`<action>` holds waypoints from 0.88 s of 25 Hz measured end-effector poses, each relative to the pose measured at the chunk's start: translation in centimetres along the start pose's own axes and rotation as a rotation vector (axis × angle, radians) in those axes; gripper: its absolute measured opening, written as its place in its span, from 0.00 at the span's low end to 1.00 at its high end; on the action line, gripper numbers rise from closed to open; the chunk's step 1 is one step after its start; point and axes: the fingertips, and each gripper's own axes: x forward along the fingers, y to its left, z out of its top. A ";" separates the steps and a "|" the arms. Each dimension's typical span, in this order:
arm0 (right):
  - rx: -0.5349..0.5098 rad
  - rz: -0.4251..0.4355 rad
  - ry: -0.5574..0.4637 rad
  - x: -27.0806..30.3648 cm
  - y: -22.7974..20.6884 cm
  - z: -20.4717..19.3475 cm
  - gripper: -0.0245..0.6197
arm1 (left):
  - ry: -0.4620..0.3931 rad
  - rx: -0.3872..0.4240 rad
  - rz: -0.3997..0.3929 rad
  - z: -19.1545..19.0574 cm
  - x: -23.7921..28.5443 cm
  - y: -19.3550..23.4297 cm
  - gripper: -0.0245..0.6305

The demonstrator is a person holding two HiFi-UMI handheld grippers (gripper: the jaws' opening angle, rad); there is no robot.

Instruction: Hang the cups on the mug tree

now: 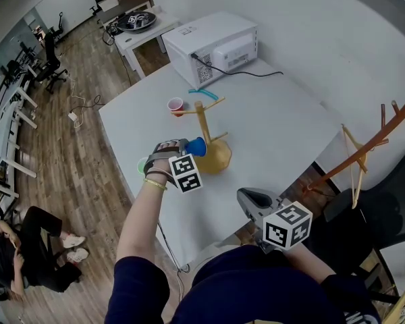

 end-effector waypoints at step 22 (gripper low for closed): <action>-0.024 0.068 0.016 -1.9 1.8 -1.0 0.08 | -0.030 -0.097 0.098 1.0 -4.5 -0.3 0.41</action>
